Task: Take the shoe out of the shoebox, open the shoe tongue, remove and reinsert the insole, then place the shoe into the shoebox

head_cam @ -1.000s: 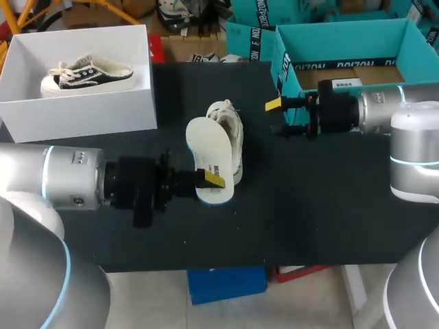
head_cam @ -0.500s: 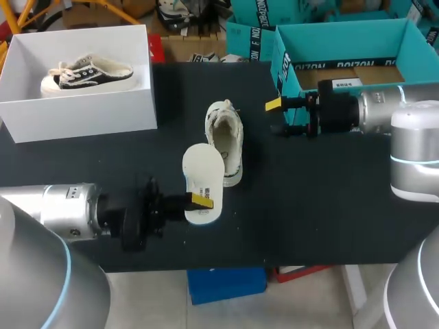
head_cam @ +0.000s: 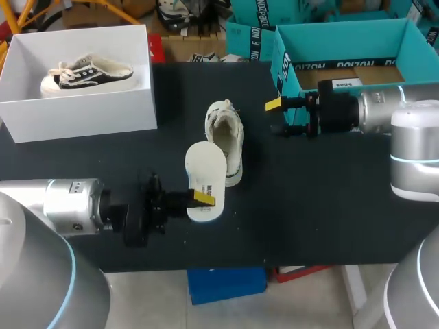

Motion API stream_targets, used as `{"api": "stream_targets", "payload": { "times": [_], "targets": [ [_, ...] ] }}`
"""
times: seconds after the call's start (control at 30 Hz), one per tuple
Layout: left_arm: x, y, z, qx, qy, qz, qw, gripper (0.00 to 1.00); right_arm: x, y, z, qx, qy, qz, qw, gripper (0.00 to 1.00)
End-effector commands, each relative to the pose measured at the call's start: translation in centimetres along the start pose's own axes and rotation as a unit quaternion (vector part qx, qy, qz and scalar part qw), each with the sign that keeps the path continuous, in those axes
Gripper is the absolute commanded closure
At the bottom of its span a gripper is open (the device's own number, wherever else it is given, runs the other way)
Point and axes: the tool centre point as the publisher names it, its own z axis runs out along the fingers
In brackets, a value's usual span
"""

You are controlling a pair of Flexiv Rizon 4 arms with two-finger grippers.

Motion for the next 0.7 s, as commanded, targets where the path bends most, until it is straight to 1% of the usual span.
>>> {"api": "stream_targets", "payload": {
  "times": [0.03, 0.07, 0.1, 0.13, 0.2, 0.33, 0.4, 0.47, 0.53, 0.6, 0.7],
  "targets": [
    [1.5, -2.1, 1.5, -0.005, 0.002, 0.055, 0.998, 1.00, 0.0, 0.0, 0.2, -0.001, -0.001, 0.000, 1.000, 0.00],
    [2.0, -2.7, 1.7, -0.003, 0.016, 0.082, 0.997, 1.00, 0.0, 0.0, 0.2, -0.001, -0.001, 0.000, 1.000, 0.00],
    [2.9, -3.1, 1.9, -0.003, 0.024, 0.078, 0.997, 1.00, 0.0, 0.0, 0.2, -0.001, -0.001, 0.000, 1.000, 0.00],
    [3.6, -3.7, 2.0, -0.008, 0.043, 0.094, 0.995, 1.00, 0.0, 0.0, 0.2, -0.001, -0.001, 0.000, 1.000, 0.00],
    [4.8, -4.6, 2.1, -0.008, 0.032, 0.090, 0.995, 1.00, 0.0, 0.0, 0.2, -0.001, -0.001, 0.000, 1.000, 0.00],
    [6.4, -5.6, 2.1, -0.011, 0.032, 0.123, 0.992, 1.00, 0.0, 0.0, 0.2, -0.001, -0.001, 0.000, 1.000, 0.00],
    [6.9, -5.6, 1.8, -0.016, 0.022, 0.131, 0.991, 1.00, 0.0, 0.0, 0.2, -0.001, -0.001, 0.000, 1.000, 0.00],
    [7.2, -5.6, 1.6, -0.018, 0.029, 0.159, 0.987, 1.00, 0.0, 0.0, 0.2, -0.001, -0.001, 0.000, 1.000, 0.00],
    [7.5, -5.5, 1.4, -0.011, 0.035, 0.197, 0.980, 1.00, 0.0, 0.0, 0.2, -0.001, -0.001, 0.000, 1.000, 0.00],
    [7.8, -5.1, 1.0, -0.006, 0.030, 0.208, 0.978, 1.00, 0.0, 0.0, 0.2, -0.001, -0.001, 0.000, 1.000, 0.00],
    [8.1, -4.1, 0.5, -0.012, 0.033, 0.210, 0.977, 1.00, 0.0, 0.0, 0.2, -0.001, -0.001, 0.000, 1.000, 0.00]
  ]
}}
